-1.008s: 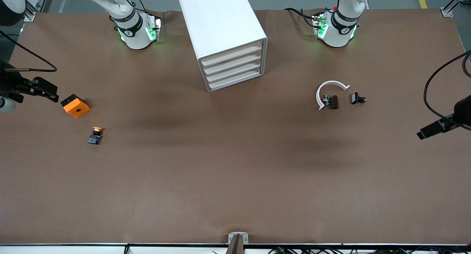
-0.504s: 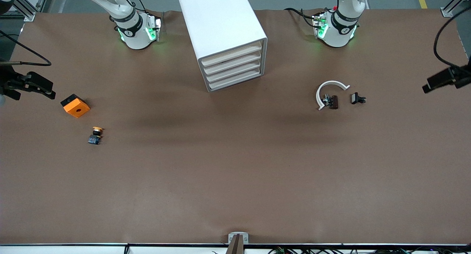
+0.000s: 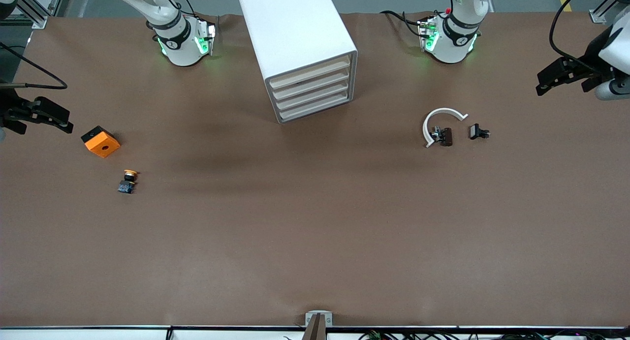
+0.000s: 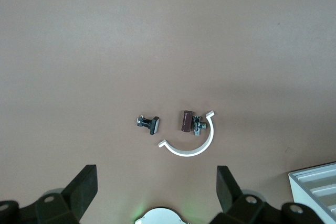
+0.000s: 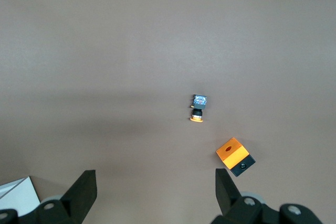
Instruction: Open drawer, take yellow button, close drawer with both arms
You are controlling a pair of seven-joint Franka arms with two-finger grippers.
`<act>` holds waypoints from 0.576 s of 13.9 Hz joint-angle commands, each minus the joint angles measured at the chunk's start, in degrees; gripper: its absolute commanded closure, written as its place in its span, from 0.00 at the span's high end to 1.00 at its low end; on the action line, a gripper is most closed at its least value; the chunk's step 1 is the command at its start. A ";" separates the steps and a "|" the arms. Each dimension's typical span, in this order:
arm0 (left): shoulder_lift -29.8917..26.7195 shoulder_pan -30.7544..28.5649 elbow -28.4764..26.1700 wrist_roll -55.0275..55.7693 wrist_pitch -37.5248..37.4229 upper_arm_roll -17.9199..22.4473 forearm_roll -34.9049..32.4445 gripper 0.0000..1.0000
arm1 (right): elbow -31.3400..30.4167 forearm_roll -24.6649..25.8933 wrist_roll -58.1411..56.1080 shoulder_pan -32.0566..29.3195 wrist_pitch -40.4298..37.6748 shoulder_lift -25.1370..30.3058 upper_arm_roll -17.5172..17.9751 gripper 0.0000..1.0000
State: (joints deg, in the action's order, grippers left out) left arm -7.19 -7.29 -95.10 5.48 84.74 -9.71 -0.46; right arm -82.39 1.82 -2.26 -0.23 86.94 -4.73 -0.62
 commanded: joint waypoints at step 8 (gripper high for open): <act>0.95 -0.97 1.76 -0.29 0.69 -0.84 -1.21 1.00 | 1.18 -0.94 0.32 -0.74 -0.63 -0.46 0.44 1.00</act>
State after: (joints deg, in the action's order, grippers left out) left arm -7.12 -7.56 -95.01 5.48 85.42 -9.71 -0.47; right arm -82.39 1.81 -2.26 -0.24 86.94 -4.76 -0.62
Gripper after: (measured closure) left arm 0.000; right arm 0.000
